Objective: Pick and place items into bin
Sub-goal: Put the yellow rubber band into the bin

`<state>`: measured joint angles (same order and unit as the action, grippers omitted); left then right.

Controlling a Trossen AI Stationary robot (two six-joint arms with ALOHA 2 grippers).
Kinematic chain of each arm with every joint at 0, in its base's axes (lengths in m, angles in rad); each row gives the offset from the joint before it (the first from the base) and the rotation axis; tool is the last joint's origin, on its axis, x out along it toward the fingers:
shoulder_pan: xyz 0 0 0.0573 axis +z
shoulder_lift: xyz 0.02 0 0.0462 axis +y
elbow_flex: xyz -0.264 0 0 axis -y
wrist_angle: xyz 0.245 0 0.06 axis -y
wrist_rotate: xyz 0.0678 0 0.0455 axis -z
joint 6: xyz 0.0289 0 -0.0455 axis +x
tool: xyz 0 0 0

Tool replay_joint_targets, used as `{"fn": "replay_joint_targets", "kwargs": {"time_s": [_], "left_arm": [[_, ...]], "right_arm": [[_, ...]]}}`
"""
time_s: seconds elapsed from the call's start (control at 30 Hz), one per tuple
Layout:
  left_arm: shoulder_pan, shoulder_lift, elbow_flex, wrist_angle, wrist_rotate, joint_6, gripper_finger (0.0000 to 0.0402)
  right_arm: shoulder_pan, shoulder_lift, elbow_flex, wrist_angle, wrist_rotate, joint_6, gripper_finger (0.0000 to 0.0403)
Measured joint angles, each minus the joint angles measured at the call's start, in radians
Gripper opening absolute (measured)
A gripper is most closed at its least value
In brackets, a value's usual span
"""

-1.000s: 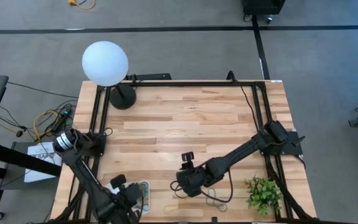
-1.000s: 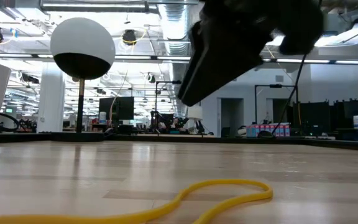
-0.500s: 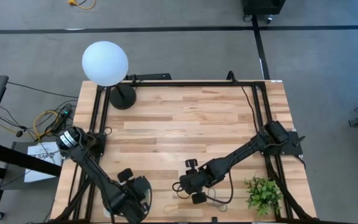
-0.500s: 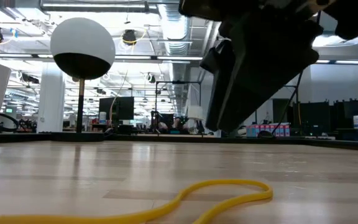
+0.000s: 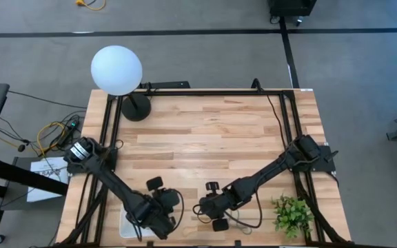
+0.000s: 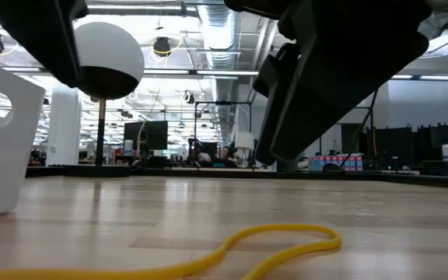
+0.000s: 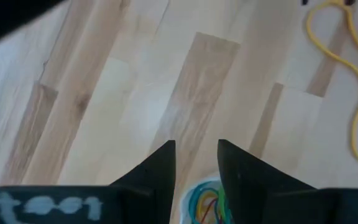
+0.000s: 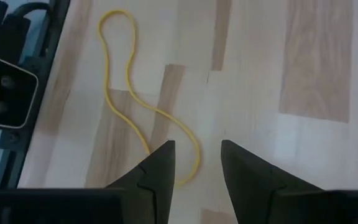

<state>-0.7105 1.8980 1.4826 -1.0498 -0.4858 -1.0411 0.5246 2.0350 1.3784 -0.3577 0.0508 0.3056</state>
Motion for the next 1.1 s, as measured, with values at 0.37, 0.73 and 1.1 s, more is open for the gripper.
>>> {"fn": "replay_joint_targets", "kwargs": {"time_s": [0.37, 0.73, 1.1], "left_arm": [[-0.005, 0.001, 0.009, 0.031, -0.162, 0.043, 0.011], [-0.004, 0.001, 0.009, 0.254, -0.331, 0.144, 0.0109], [-0.004, 0.001, 0.008, 0.291, -0.384, 0.163, 0.0109]], "right_arm": [[0.045, 0.0, -0.038, 0.074, 0.063, 0.144, 0.0123], [0.102, 0.0, -0.106, 0.136, 0.233, 0.368, 0.0123], [0.191, 0.0, -0.108, 0.138, 0.388, 0.455, 0.0105]]}}
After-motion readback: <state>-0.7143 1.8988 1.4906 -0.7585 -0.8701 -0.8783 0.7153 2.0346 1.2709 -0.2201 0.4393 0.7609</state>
